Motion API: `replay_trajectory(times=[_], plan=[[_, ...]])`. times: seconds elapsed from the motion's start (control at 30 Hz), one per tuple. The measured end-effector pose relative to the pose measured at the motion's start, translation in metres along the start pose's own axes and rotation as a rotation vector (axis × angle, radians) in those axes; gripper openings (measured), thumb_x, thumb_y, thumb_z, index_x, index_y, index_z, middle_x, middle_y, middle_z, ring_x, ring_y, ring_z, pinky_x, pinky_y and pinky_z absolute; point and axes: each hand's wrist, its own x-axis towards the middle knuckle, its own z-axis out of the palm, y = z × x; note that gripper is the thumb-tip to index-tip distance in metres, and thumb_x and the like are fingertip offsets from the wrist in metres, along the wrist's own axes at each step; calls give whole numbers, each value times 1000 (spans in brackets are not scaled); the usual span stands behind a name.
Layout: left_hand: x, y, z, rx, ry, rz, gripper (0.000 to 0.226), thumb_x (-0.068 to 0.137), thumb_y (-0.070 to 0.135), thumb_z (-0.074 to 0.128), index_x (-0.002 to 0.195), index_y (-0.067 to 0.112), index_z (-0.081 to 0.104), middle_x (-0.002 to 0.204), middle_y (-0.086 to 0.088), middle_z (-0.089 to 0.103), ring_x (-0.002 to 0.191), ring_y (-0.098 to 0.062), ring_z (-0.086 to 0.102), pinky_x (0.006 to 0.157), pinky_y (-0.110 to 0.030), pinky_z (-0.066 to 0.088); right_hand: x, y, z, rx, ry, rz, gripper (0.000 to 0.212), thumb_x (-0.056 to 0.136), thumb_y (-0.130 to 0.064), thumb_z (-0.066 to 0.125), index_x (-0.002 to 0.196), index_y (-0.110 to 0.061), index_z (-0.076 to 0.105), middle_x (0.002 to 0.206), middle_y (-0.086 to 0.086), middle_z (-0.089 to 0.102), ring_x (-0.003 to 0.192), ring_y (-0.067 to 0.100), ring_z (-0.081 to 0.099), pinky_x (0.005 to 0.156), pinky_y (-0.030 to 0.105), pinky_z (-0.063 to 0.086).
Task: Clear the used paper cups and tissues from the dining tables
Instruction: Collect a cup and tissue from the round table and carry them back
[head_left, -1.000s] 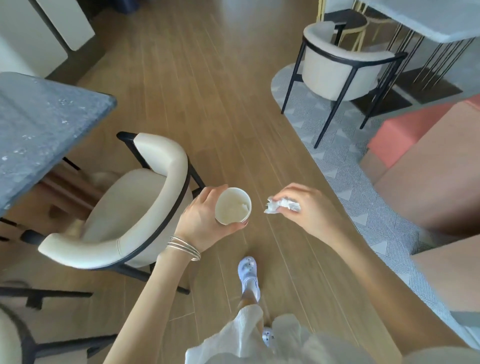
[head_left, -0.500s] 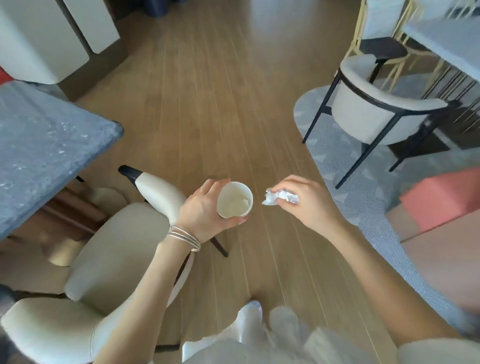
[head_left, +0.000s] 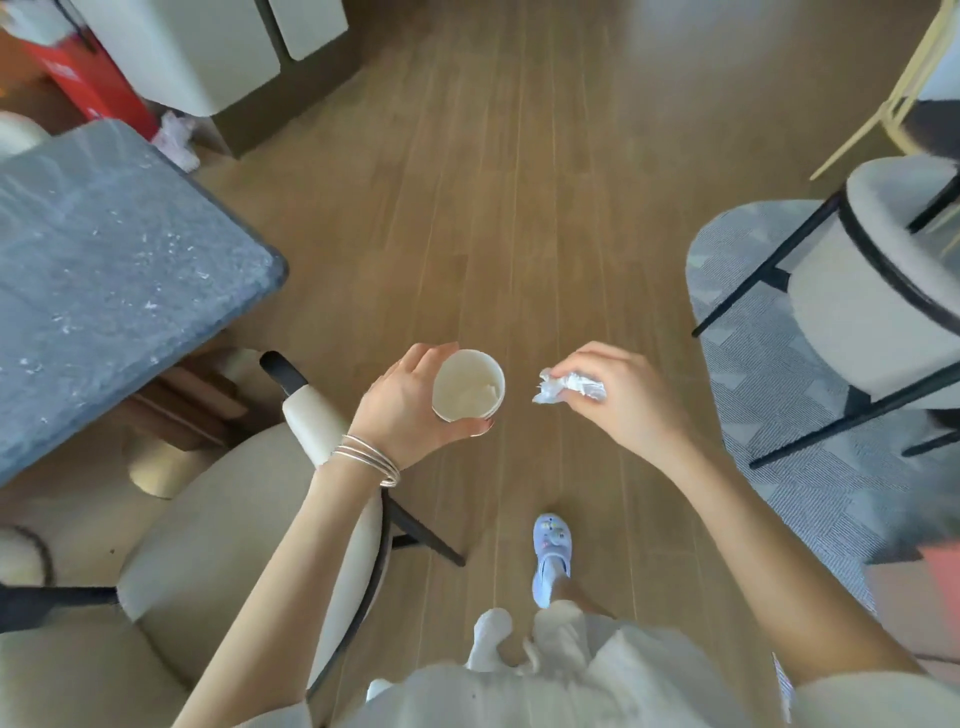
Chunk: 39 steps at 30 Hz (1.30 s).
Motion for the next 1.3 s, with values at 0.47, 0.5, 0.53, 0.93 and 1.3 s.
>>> replay_trajectory(times=[0.47, 0.5, 0.53, 0.93, 1.3], plan=[[240, 11, -5, 19, 183, -64, 84, 57, 52, 78, 129, 24, 46, 114, 3, 54, 97, -22, 57, 73, -29, 43, 248, 94, -72, -28, -12, -160, 16, 81, -8, 66, 94, -17, 70, 95, -5, 65, 84, 10, 57, 62, 19, 39], [255, 6, -3, 26, 183, -63, 84, 57, 52, 79, 128, 23, 47, 113, 3, 54, 96, -23, 58, 72, -29, 44, 261, 101, -71, -28, -24, -157, 16, 81, -7, 66, 94, -16, 70, 95, -4, 65, 84, 11, 57, 62, 20, 39], [270, 1, 0, 35, 180, -64, 83, 57, 51, 79, 128, 23, 47, 113, 3, 55, 95, -23, 59, 73, -30, 45, 276, 108, -68, -27, -37, -152, 17, 81, -6, 66, 94, -15, 70, 95, -3, 65, 85, 13, 58, 63, 21, 40], [521, -78, -44, 34, 114, -69, 86, 55, 54, 79, 130, 26, 45, 120, 5, 52, 103, -23, 57, 75, -31, 44, 529, 140, -70, -7, -26, -121, 17, 81, -6, 65, 94, -16, 69, 96, -4, 64, 87, 17, 60, 71, 43, 50], [697, -125, -91, 15, 148, -53, 86, 55, 52, 77, 130, 26, 45, 118, 5, 52, 99, -22, 57, 72, -28, 40, 714, 156, -69, 20, 42, -185, 17, 78, 0, 66, 90, -11, 70, 91, 1, 65, 81, 21, 62, 67, 36, 49]])
